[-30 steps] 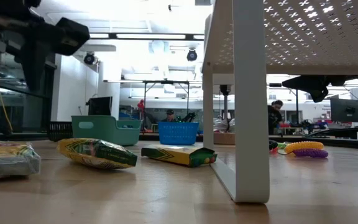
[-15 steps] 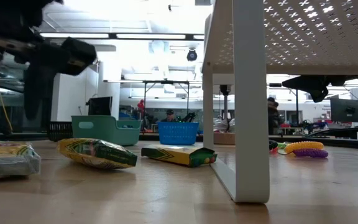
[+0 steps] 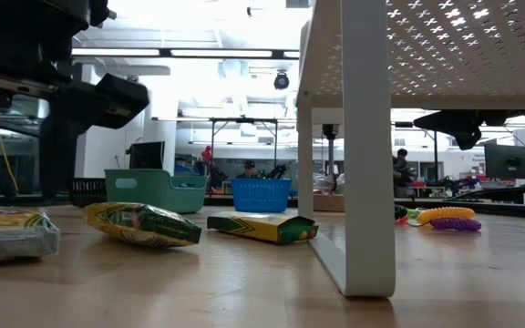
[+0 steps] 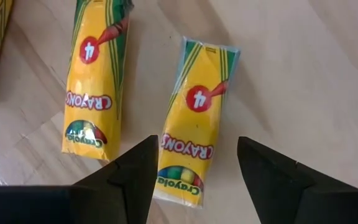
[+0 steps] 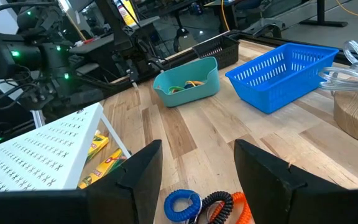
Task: Pick & Place Office Desk Supplies
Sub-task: Put the left yellow crayon box into the black bin
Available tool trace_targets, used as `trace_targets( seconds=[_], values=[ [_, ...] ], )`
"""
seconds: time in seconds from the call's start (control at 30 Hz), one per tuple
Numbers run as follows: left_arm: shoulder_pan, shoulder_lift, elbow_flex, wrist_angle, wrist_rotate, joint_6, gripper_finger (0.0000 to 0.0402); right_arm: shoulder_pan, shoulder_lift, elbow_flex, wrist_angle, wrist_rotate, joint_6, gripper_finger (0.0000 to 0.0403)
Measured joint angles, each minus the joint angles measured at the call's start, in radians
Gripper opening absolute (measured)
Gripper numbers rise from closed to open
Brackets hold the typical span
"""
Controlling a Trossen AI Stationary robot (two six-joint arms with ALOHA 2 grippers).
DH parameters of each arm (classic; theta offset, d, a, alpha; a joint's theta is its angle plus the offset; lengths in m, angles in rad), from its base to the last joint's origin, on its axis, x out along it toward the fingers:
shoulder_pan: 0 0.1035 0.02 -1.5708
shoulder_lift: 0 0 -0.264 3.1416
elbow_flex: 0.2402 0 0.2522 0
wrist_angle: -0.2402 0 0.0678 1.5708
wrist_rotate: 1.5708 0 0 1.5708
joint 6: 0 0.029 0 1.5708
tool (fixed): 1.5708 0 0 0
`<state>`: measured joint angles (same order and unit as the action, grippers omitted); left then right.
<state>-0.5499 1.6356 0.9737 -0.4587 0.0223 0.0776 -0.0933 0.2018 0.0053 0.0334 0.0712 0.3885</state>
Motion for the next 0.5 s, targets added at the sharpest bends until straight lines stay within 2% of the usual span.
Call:
trace_targets(
  seconds=[0.5],
  values=[
    [0.0, 0.014, 0.001, 0.003, -0.027, -0.026, 0.0212, 0.0, 0.0, 0.0, 0.0, 0.0, 0.0, 0.0188]
  ],
)
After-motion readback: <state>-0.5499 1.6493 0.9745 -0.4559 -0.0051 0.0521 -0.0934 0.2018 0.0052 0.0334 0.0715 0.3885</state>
